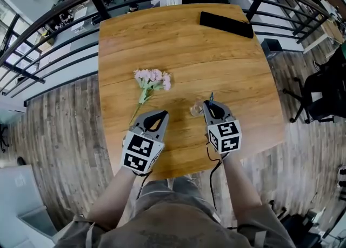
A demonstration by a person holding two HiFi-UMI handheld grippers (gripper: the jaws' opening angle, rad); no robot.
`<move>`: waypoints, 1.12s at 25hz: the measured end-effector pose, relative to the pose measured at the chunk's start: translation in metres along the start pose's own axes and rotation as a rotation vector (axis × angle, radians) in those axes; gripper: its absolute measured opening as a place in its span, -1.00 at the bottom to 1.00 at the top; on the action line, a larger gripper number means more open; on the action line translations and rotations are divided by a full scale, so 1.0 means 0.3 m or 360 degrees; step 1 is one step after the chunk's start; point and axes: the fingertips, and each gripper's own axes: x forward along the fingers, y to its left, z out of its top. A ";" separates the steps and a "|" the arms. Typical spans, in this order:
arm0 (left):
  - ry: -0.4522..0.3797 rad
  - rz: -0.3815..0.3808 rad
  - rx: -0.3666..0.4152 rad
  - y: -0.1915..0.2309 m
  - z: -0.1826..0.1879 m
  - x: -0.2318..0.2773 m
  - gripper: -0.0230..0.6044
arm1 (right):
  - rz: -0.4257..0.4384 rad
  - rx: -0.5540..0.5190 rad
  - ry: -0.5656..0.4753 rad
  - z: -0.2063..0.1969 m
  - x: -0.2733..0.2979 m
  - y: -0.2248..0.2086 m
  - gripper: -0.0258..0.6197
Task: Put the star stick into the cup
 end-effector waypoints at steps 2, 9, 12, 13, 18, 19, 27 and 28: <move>-0.0002 -0.0014 0.0004 -0.006 -0.002 0.002 -0.88 | 0.0009 0.0023 0.0024 -0.013 0.002 0.005 -0.75; -0.0059 -0.0031 0.0009 -0.018 0.039 -0.012 -0.88 | -0.0073 0.0080 0.0077 -0.027 -0.041 -0.023 0.01; -0.0103 -0.0031 0.0038 -0.023 0.090 -0.032 -0.88 | -0.0094 0.0081 -0.0011 0.050 -0.112 -0.040 0.01; -0.0121 -0.0030 0.0055 -0.023 0.109 -0.042 -0.88 | -0.0098 0.0081 -0.0048 0.083 -0.140 -0.041 0.01; -0.0226 0.0002 0.0110 0.009 0.204 -0.099 -0.88 | -0.0142 0.0071 -0.0250 0.253 -0.294 -0.034 -0.08; -0.0254 0.0008 0.0118 0.013 0.227 -0.119 -0.88 | -0.0151 0.0059 -0.0294 0.288 -0.330 -0.027 -0.16; -0.0468 0.0099 0.0272 0.024 0.415 -0.304 -0.88 | -0.0172 -0.0002 -0.0649 0.542 -0.612 0.063 -0.56; -0.0492 0.0103 0.0279 0.020 0.429 -0.330 -0.88 | -0.0154 -0.0015 -0.0688 0.562 -0.641 0.086 -0.60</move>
